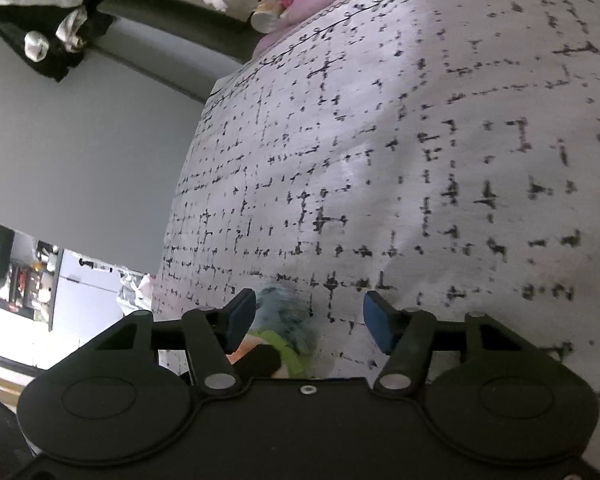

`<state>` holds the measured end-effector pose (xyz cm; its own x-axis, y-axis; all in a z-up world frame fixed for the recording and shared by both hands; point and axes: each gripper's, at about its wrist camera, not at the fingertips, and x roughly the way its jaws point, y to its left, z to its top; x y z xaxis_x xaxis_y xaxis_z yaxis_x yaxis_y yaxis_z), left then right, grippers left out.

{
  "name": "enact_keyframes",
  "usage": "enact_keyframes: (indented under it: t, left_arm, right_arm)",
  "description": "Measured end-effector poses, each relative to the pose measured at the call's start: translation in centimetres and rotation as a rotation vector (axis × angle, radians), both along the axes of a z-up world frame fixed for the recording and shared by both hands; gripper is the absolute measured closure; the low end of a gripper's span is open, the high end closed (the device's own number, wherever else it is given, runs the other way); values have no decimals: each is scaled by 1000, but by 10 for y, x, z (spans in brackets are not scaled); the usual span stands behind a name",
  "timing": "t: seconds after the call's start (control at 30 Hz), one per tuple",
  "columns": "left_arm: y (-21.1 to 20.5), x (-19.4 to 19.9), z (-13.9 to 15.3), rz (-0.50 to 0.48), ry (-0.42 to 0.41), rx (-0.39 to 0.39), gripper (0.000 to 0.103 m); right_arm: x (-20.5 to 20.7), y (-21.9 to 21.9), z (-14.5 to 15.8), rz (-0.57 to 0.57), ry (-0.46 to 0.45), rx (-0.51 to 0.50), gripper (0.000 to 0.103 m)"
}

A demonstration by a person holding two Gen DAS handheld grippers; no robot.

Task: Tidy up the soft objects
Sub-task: 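Close the left gripper on the burger plush while the right grasps the blue plush, then carry the burger plush with the left gripper while the right carries the blue plush to the box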

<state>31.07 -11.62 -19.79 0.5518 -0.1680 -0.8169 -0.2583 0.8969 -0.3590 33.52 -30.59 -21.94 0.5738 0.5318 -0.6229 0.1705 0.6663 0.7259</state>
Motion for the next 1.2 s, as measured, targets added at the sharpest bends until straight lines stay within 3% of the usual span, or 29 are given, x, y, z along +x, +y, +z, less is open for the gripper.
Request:
enact_keyframes:
  t: [0.2,0.33,0.4,0.5,0.53,0.73,1.2]
  left_arm:
    - [13,-2,10,14,-19,4,70]
    - [22,-5,18,26,-29,12,70]
    - [26,-7,21,30,-27,14,70]
    - [31,-13,29,28,-30,18,70]
    - [32,-15,32,24,-35,23,70]
    - [43,-28,50,26,-64,33,70]
    - [70,-59,90,50,-123,40,70]
  right_arm:
    - [8,15,0,39,-14,-17,48]
    - [10,19,-3,61,-9,-35,72]
    - [12,20,-3,60,-17,-53,77]
    - [13,22,-1,68,-31,-62,99]
    - [13,22,0,69,-38,-60,100]
    - [1,19,23,61,-117,-44,101]
    - [-31,29,69,75,-205,-63,102]
